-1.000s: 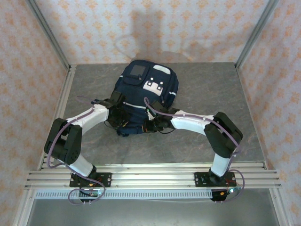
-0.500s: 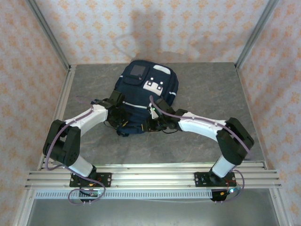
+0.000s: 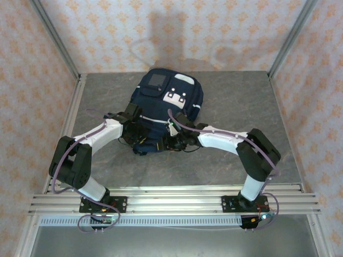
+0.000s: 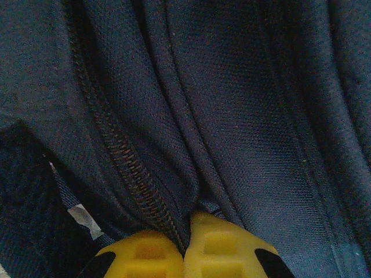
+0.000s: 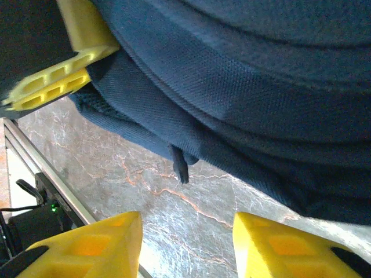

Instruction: Pack the student bag

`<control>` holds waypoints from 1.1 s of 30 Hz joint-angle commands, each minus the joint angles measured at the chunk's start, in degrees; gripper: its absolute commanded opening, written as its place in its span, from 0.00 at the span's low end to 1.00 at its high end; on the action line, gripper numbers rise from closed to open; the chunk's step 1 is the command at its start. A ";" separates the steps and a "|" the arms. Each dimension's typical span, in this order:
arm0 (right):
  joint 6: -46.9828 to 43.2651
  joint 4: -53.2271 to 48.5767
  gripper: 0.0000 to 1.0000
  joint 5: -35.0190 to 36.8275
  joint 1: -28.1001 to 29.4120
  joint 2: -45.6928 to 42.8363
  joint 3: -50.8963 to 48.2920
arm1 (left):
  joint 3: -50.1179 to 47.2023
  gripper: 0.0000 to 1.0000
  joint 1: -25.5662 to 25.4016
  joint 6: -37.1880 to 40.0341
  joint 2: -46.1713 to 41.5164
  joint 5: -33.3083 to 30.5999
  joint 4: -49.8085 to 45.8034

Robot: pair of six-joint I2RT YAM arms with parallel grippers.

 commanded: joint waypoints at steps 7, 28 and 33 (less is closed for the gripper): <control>3.18 3.51 0.38 -3.17 -0.19 4.66 5.75 | 0.40 0.00 -0.47 1.14 -0.07 0.17 0.58; -2.69 -6.37 0.00 4.45 -0.23 7.21 9.00 | 2.71 0.00 0.05 2.70 0.89 -0.68 -1.47; -4.21 -7.61 0.00 8.42 -0.27 3.60 4.57 | 3.87 0.00 1.73 3.37 -0.05 -1.52 -2.88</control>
